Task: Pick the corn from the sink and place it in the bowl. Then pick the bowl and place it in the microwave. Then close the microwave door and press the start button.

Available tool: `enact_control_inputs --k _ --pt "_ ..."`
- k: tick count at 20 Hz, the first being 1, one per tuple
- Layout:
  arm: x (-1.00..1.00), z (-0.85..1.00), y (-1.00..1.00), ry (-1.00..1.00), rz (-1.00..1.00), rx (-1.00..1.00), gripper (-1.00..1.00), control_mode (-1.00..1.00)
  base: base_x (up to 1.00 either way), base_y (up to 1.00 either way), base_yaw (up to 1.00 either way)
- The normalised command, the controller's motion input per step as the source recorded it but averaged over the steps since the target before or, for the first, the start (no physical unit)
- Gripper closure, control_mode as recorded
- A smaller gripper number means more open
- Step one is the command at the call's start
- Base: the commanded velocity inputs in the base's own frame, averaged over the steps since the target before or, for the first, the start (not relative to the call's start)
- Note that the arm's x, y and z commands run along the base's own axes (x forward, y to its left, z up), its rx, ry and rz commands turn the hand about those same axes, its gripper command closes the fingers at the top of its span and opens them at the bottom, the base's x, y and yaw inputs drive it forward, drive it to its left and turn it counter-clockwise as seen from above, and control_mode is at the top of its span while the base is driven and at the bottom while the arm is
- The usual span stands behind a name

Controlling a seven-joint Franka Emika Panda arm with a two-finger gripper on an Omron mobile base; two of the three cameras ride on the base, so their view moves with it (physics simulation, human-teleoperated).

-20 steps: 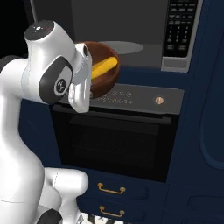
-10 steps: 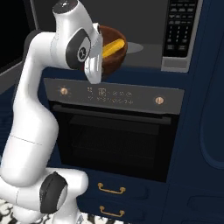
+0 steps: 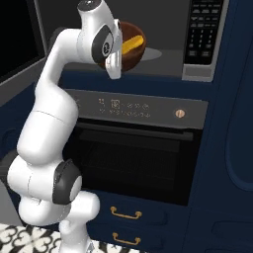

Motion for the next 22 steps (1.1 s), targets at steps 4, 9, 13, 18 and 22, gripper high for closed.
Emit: enact_control_inputs --k 4,9,13,18,22 --pt "1.0 0.02 0.01 -0.01 0.0 0.0 1.0 -1.0 0.0 0.0 0.0" --pt "0.86 -0.16 0.0 0.0 0.0 0.0 -1.0 -1.0 0.0 0.0 0.0" --pt "0.55 0.0 0.0 0.0 0.0 0.0 -1.0 -1.0 0.0 0.0 0.0" --pt "0.25 0.0 0.0 -0.14 0.01 0.0 -1.0 -1.0 0.0 0.0 0.0" --pt "-0.55 -0.12 0.0 -0.43 0.05 0.0 -1.0 -1.0 0.0 0.0 0.0"
